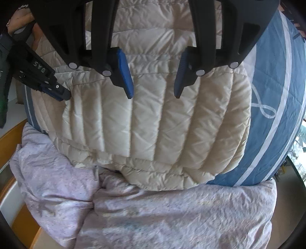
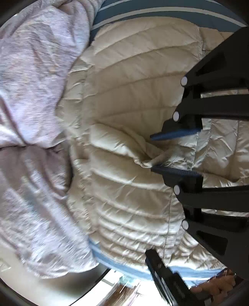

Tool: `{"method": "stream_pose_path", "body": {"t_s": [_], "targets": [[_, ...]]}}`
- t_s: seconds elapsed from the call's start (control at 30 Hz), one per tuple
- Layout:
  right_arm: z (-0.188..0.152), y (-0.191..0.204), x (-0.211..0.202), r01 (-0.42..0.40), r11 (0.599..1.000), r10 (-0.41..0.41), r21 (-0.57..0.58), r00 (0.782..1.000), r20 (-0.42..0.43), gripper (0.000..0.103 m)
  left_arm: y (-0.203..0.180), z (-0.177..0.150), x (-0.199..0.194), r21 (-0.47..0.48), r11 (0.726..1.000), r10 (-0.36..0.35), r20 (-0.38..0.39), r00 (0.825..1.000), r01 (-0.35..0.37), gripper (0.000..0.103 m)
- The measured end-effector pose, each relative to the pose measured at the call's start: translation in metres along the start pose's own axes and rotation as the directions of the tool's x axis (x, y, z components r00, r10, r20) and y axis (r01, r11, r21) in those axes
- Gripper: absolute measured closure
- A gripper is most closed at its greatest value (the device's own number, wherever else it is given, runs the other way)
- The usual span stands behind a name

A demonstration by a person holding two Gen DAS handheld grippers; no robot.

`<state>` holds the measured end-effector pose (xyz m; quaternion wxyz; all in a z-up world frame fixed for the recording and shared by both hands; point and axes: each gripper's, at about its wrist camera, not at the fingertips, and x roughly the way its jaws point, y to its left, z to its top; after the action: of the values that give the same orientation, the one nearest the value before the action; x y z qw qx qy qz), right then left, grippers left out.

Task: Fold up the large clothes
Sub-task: 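Grasp the jacket hem with both grippers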

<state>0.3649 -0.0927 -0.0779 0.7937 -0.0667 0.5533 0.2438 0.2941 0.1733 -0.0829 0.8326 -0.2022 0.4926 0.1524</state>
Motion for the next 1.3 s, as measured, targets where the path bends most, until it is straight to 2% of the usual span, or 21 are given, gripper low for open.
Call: {"method": "stream_pose_path", "body": {"t_s": [0.1, 0.3, 0.37, 0.4, 0.47, 0.53, 0.57, 0.67, 0.8, 1.0, 1.2, 1.3], "targets": [[-0.006, -0.009, 0.017, 0.025, 0.999, -0.023, 0.037, 0.998, -0.051, 0.083, 0.008, -0.002, 0.0, -0.006, 1.0, 0.009, -0.004, 1.0, -0.009, 0.058], [-0.005, -0.012, 0.029, 0.039, 0.999, -0.036, 0.034, 0.997, -0.068, 0.083, 0.02, -0.007, -0.004, -0.004, 0.999, 0.034, -0.002, 0.999, -0.034, 0.052], [-0.005, -0.013, 0.026, 0.029, 0.999, -0.026, 0.032, 0.997, -0.072, 0.08, 0.026, -0.01, -0.007, 0.0, 0.999, 0.041, -0.001, 0.999, -0.041, 0.048], [-0.004, -0.015, 0.022, 0.021, 0.999, -0.019, 0.037, 0.997, -0.073, 0.077, 0.029, -0.011, -0.009, 0.003, 0.999, 0.045, 0.001, 0.999, -0.045, 0.046], [-0.006, -0.021, 0.011, 0.004, 0.998, 0.0, 0.057, 0.998, -0.068, 0.048, 0.035, -0.015, -0.014, 0.014, 0.998, 0.055, 0.007, 0.998, -0.055, 0.04], [-0.006, -0.028, -0.003, 0.002, 0.998, 0.002, 0.066, 0.999, -0.051, 0.032, 0.044, -0.022, -0.021, 0.026, 0.997, 0.066, 0.01, 0.998, -0.066, 0.036], [-0.008, -0.033, -0.012, -0.002, 0.998, 0.005, 0.064, 0.999, -0.044, 0.029, 0.047, -0.025, -0.024, 0.031, 0.997, 0.07, 0.008, 0.997, -0.071, 0.035], [-0.02, -0.049, -0.035, -0.021, 0.998, 0.023, 0.055, 0.999, -0.049, 0.027, 0.065, -0.039, -0.036, 0.041, 0.996, 0.075, 0.004, 0.997, -0.075, 0.033], [-0.053, -0.086, -0.066, -0.015, 0.998, 0.019, 0.064, 0.997, -0.075, 0.025, 0.095, -0.067, -0.053, 0.029, 0.997, 0.066, -0.015, 0.998, -0.066, 0.031], [-0.118, -0.146, -0.089, 0.036, 0.99, -0.011, 0.137, 0.984, -0.176, 0.025, 0.129, -0.119, -0.066, 0.006, 0.999, 0.05, -0.091, 0.995, -0.05, 0.031], [-0.166, -0.186, -0.097, 0.055, 0.974, 0.006, 0.218, 0.962, -0.272, 0.025, 0.141, -0.158, -0.068, -0.026, 1.0, 0.008, -0.158, 0.987, -0.012, 0.031], [-0.184, -0.199, -0.099, 0.038, 0.965, 0.044, 0.26, 0.951, -0.305, 0.025, 0.136, -0.175, -0.069, -0.021, 1.0, -0.009, -0.181, 0.983, 0.005, 0.031]]}}
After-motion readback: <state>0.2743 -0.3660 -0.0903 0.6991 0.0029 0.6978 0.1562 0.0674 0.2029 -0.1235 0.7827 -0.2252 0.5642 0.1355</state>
